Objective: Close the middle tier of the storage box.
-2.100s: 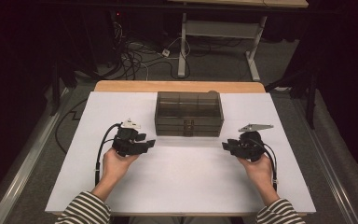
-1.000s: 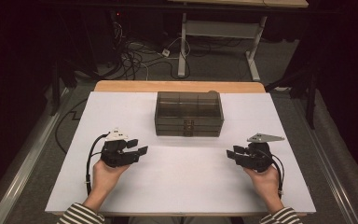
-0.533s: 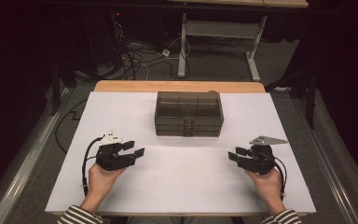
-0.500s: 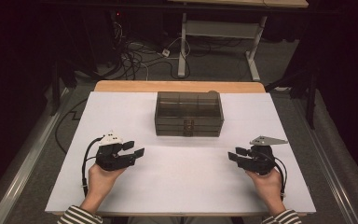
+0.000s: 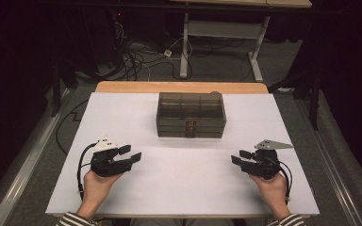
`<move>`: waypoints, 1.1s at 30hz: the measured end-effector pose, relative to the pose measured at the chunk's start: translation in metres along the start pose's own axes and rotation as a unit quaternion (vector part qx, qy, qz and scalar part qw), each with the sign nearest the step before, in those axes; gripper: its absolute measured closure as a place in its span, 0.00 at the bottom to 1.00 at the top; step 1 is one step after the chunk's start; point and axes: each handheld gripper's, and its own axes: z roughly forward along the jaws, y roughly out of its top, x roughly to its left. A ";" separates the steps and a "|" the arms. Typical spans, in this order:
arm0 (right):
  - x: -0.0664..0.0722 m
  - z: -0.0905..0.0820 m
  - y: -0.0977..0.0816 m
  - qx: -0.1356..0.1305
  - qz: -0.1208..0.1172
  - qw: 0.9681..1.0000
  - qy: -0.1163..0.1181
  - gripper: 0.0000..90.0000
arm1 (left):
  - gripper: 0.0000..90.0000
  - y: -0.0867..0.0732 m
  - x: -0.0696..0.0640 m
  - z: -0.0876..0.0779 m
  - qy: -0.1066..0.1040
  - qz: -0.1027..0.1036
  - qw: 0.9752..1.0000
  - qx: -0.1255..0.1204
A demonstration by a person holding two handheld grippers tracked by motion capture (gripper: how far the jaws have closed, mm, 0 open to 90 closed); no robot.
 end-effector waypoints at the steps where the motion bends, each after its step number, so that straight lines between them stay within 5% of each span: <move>1: 0.000 -0.001 0.000 0.000 0.000 1.000 0.000 0.59 | 0.46 -0.001 0.000 -0.001 0.000 0.000 1.000 -0.001; 33: 0.003 -0.019 -0.012 -0.022 -0.003 1.000 -0.004 0.57 | 0.45 -0.017 0.001 -0.024 0.011 -0.005 1.000 -0.029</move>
